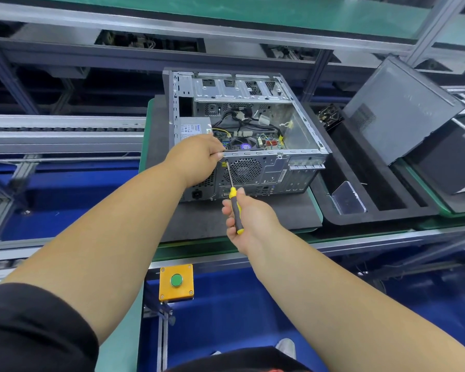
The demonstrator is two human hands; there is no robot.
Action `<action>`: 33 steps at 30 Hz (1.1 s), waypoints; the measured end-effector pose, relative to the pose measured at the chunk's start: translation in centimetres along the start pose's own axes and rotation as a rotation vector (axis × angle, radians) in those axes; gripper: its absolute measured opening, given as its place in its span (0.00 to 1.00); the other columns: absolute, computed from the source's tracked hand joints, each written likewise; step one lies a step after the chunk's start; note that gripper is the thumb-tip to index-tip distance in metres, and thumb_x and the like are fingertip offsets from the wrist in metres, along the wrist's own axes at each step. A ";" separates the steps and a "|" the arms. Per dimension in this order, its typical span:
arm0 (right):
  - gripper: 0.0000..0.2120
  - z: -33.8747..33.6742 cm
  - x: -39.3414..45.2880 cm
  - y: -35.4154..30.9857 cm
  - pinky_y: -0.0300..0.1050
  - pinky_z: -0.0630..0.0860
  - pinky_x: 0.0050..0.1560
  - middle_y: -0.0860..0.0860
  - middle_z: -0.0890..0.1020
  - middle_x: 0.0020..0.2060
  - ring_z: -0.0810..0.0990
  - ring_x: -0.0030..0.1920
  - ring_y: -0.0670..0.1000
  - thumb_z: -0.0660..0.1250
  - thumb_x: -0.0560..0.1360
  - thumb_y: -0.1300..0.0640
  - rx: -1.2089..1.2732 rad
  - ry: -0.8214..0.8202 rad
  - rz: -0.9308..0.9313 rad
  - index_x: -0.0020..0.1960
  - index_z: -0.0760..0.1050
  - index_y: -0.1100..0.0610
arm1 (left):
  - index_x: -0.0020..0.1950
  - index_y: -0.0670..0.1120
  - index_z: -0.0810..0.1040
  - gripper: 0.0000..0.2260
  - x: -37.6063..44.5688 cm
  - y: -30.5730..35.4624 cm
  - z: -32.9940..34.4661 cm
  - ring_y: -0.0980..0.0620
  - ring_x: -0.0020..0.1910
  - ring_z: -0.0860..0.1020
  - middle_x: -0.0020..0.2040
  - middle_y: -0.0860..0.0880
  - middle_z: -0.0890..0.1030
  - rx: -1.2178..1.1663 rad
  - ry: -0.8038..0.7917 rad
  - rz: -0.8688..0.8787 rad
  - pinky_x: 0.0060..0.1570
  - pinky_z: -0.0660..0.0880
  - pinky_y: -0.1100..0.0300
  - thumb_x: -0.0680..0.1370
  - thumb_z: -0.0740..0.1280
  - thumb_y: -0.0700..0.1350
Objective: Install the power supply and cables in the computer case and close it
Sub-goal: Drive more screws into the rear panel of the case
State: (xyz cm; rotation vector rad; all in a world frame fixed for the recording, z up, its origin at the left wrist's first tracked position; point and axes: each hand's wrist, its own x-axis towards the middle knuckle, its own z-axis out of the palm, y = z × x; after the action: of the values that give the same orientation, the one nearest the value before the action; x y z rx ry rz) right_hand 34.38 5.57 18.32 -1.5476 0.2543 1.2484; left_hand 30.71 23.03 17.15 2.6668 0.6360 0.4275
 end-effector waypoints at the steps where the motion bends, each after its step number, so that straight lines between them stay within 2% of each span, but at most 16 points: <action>1: 0.22 0.0 0.0 -0.1 0.35 0.63 0.24 0.48 0.75 0.32 0.66 0.26 0.44 0.57 0.81 0.41 0.035 -0.022 0.020 0.45 0.78 0.57 | 0.57 0.41 0.81 0.12 0.0 0.0 0.0 0.52 0.73 0.64 0.63 0.50 0.78 -0.001 0.000 0.002 0.66 0.64 0.59 0.82 0.60 0.44; 5: 0.23 -0.5 0.2 -0.2 0.34 0.60 0.21 0.49 0.72 0.29 0.64 0.21 0.44 0.57 0.81 0.40 0.209 -0.133 0.093 0.45 0.77 0.59 | 0.56 0.41 0.81 0.12 0.0 -0.1 0.0 0.51 0.73 0.65 0.62 0.51 0.78 -0.004 -0.001 0.000 0.65 0.65 0.58 0.83 0.59 0.44; 8: 0.16 -0.5 -0.1 0.0 0.34 0.63 0.23 0.51 0.72 0.34 0.66 0.24 0.45 0.70 0.75 0.44 0.220 -0.114 0.031 0.49 0.76 0.57 | 0.54 0.40 0.80 0.12 0.0 -0.1 0.1 0.52 0.72 0.66 0.61 0.50 0.79 0.009 0.007 0.001 0.63 0.65 0.59 0.82 0.59 0.45; 10: 0.13 -0.5 -0.1 0.1 0.34 0.66 0.26 0.51 0.74 0.37 0.69 0.28 0.45 0.74 0.74 0.49 0.147 -0.047 -0.023 0.51 0.77 0.57 | 0.54 0.40 0.80 0.12 0.0 -0.1 0.1 0.52 0.72 0.66 0.60 0.49 0.79 0.015 0.012 0.000 0.63 0.66 0.58 0.82 0.59 0.45; 12: 0.13 -0.5 -0.1 0.0 0.35 0.68 0.28 0.51 0.76 0.36 0.71 0.29 0.45 0.71 0.76 0.47 0.047 0.001 -0.051 0.48 0.78 0.57 | 0.53 0.41 0.81 0.12 -0.1 -0.1 0.1 0.52 0.72 0.66 0.60 0.49 0.79 0.008 0.011 0.003 0.63 0.67 0.58 0.82 0.59 0.45; 15: 0.19 0.0 -0.3 -0.2 0.36 0.66 0.28 0.49 0.77 0.32 0.70 0.28 0.45 0.61 0.80 0.42 -0.005 -0.011 -0.024 0.44 0.78 0.57 | 0.53 0.40 0.80 0.12 -0.1 -0.2 0.1 0.52 0.72 0.66 0.59 0.49 0.79 0.001 0.006 0.004 0.61 0.66 0.61 0.82 0.59 0.44; 18: 0.24 0.1 -0.2 -0.4 0.34 0.63 0.21 0.49 0.75 0.25 0.66 0.21 0.44 0.56 0.82 0.41 0.130 -0.087 0.078 0.43 0.79 0.59 | 0.54 0.39 0.80 0.13 0.0 -0.1 0.0 0.51 0.67 0.70 0.58 0.46 0.79 0.015 0.012 0.001 0.58 0.63 0.64 0.82 0.59 0.44; 20: 0.25 0.0 0.0 -0.4 0.33 0.61 0.19 0.49 0.74 0.23 0.65 0.19 0.44 0.56 0.82 0.41 0.210 -0.136 0.113 0.45 0.79 0.60 | 0.53 0.39 0.80 0.13 0.0 -0.1 0.0 0.51 0.66 0.70 0.58 0.46 0.79 0.017 0.013 0.002 0.58 0.63 0.64 0.82 0.59 0.44; 23: 0.19 0.0 -0.1 -0.2 0.34 0.64 0.20 0.52 0.74 0.31 0.66 0.20 0.45 0.67 0.77 0.42 0.239 -0.131 0.083 0.46 0.77 0.59 | 0.53 0.39 0.80 0.13 -0.1 -0.1 0.0 0.52 0.67 0.70 0.58 0.47 0.79 0.012 0.013 0.002 0.60 0.65 0.62 0.82 0.59 0.45; 24: 0.16 0.0 -0.2 -0.1 0.34 0.65 0.21 0.52 0.73 0.34 0.67 0.22 0.45 0.71 0.75 0.45 0.230 -0.111 0.055 0.46 0.77 0.59 | 0.53 0.39 0.80 0.13 -0.1 -0.1 -0.1 0.51 0.67 0.70 0.58 0.47 0.79 0.011 0.011 0.000 0.61 0.67 0.60 0.82 0.59 0.45; 26: 0.12 0.0 -0.2 0.2 0.34 0.67 0.23 0.52 0.75 0.35 0.70 0.25 0.45 0.74 0.73 0.49 0.158 -0.049 -0.008 0.47 0.77 0.57 | 0.53 0.39 0.80 0.13 -0.1 0.0 -0.1 0.52 0.69 0.69 0.58 0.47 0.79 0.004 0.001 -0.008 0.61 0.68 0.59 0.82 0.59 0.45; 28: 0.13 0.0 0.0 0.3 0.35 0.68 0.25 0.50 0.77 0.35 0.71 0.27 0.45 0.71 0.76 0.46 0.051 0.005 -0.049 0.45 0.77 0.57 | 0.53 0.39 0.80 0.13 -0.1 0.0 -0.1 0.53 0.71 0.67 0.59 0.48 0.79 -0.002 -0.006 -0.017 0.61 0.67 0.60 0.83 0.59 0.45; 30: 0.18 0.1 0.0 0.2 0.35 0.66 0.26 0.49 0.79 0.34 0.71 0.27 0.44 0.64 0.79 0.42 -0.017 0.009 -0.049 0.45 0.78 0.56 | 0.53 0.40 0.80 0.12 -0.1 0.0 0.0 0.53 0.72 0.65 0.60 0.49 0.79 -0.002 -0.003 -0.018 0.61 0.67 0.60 0.82 0.59 0.45; 33: 0.26 0.1 0.3 -0.1 0.34 0.62 0.22 0.48 0.76 0.26 0.66 0.22 0.43 0.55 0.82 0.40 0.035 -0.038 0.018 0.44 0.80 0.58 | 0.54 0.40 0.80 0.12 -0.1 -0.1 0.0 0.53 0.73 0.64 0.61 0.50 0.78 -0.002 -0.004 -0.020 0.63 0.67 0.58 0.82 0.59 0.45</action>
State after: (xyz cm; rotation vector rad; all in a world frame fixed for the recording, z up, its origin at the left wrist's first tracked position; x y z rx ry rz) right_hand 34.50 5.85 18.21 -1.4937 0.2651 1.2796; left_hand 30.62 23.07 17.15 2.6564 0.6595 0.4175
